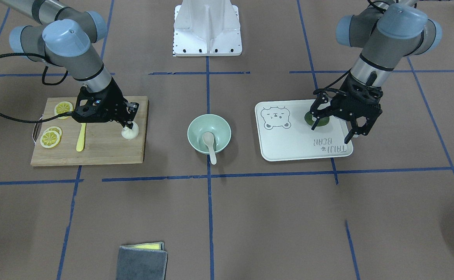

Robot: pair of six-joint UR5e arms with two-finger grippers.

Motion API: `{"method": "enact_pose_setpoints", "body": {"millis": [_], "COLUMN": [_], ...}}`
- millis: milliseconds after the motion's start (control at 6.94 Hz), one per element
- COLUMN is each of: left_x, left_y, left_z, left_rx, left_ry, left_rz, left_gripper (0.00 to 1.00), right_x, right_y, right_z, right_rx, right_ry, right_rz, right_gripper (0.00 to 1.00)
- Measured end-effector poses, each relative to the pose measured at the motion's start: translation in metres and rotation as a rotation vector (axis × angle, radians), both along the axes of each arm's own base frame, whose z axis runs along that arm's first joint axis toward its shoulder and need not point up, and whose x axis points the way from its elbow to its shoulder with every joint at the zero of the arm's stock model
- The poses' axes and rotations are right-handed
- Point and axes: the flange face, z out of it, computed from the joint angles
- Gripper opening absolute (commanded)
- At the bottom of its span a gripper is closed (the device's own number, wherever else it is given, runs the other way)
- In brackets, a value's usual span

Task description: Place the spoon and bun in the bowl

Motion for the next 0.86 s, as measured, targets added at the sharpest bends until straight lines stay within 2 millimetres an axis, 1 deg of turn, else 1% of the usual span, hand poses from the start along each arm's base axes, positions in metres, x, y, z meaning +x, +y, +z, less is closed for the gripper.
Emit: {"method": "enact_pose_setpoints", "body": {"millis": [144,288,432,576,720,864], "left_x": [-0.008,-0.019,-0.028,-0.033,-0.034,-0.035], "left_y": [0.001,0.006,0.010,0.012,0.013,0.013], "left_z": [0.001,0.007,0.011,0.014,0.016,0.016], "left_rx": [0.001,-0.002,-0.004,-0.005,-0.007,-0.007], "left_ry": [0.000,-0.004,-0.008,-0.011,-0.013,-0.014], "left_rz": [-0.007,-0.014,-0.020,-0.023,-0.024,-0.026], "left_gripper": [0.99,0.99,0.99,0.99,0.99,0.99], "right_x": [-0.006,-0.028,-0.064,-0.104,-0.129,-0.139], "right_y": [-0.003,-0.004,-0.004,-0.004,-0.003,-0.001], "right_z": [-0.037,-0.074,-0.109,-0.141,-0.163,-0.174], "right_rx": [-0.019,-0.050,-0.072,-0.087,-0.091,-0.093], "right_ry": [-0.048,-0.089,-0.117,-0.135,-0.146,-0.153], "right_rz": [0.041,0.085,0.123,0.158,0.174,0.177], "right_gripper": [0.00,0.00,0.00,0.00,0.00,0.00]}}
